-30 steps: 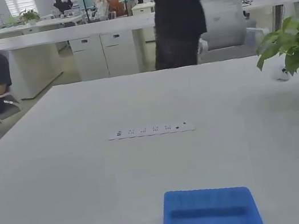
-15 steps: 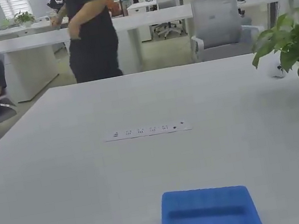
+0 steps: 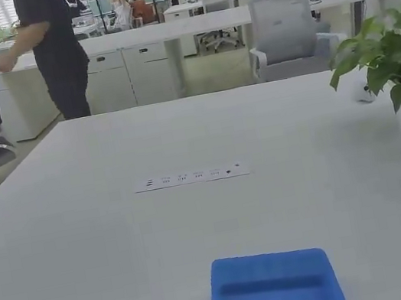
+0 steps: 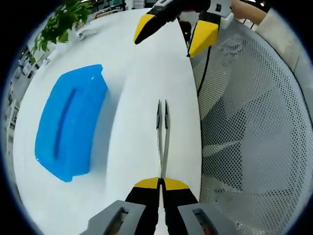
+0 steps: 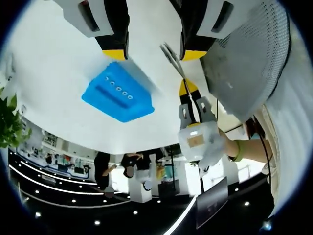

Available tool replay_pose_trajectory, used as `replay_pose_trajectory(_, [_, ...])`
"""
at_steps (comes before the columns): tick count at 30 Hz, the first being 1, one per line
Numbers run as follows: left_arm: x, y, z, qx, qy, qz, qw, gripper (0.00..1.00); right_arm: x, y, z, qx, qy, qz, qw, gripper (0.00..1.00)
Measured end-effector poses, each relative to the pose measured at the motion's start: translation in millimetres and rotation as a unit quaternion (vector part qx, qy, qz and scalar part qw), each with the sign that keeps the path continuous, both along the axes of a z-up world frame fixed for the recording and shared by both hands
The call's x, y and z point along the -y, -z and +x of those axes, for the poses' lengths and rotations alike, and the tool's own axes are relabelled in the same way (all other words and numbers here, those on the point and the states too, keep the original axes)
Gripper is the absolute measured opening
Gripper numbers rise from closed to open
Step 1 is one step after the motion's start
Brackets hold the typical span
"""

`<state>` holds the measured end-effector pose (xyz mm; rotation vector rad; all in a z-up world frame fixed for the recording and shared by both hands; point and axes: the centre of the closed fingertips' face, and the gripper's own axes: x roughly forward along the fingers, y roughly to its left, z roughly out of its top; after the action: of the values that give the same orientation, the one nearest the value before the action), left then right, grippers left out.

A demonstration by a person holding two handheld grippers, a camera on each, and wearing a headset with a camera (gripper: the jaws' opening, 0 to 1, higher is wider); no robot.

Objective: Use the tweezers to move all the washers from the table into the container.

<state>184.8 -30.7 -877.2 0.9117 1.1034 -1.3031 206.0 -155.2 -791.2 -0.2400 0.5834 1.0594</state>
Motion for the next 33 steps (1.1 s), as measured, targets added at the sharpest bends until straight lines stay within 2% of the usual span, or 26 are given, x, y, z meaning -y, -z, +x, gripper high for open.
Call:
replay_pose_trajectory(4, [-2.6,1.5,0.4,-0.003,-0.002,0.015,0.9999,0.00,12.1,-5.1,1.2,-0.004,0.040,0.019,0.9990,0.39])
replay_pose_trajectory(9, [-3.1,2.0,0.3,-0.006,-0.004,0.024,0.9997,0.00,23.1,-4.0,0.5,-0.003,0.068,0.022,0.9974,0.39])
replay_pose_trajectory(12, [-2.7,2.3,0.6,-0.009,-0.008,0.032,0.9994,0.00,26.5,-6.1,2.4,0.003,0.076,0.022,0.9969,0.39])
replay_pose_trajectory(15, [-1.8,3.4,1.6,-0.006,-0.010,0.031,0.9994,0.00,28.8,-9.2,6.3,0.008,0.085,0.027,0.9960,0.39])
replay_pose_trajectory(19, [-3.3,5.8,-1.0,-0.011,-0.016,0.035,0.9992,0.00,30.2,-9.6,8.5,0.008,0.088,0.028,0.9956,0.39])
replay_pose_trajectory(25, [-7.4,4.2,-1.0,-0.006,-0.028,0.033,0.9991,0.01,30.1,-9.7,9.2,0.008,0.089,0.028,0.9956,0.40])
replay_pose_trajectory(30, [-13.3,1.2,-4.1,-0.003,-0.049,0.022,0.9985,0.09,29.9,-9.3,9.2,0.008,0.087,0.026,0.9959,0.42])
replay_pose_trajectory(33, [-18.7,-2.9,-5.9,0.002,-0.075,0.009,0.9971,0.15,31.7,-10.2,10.8,0.010,0.091,0.027,0.9955,0.44])
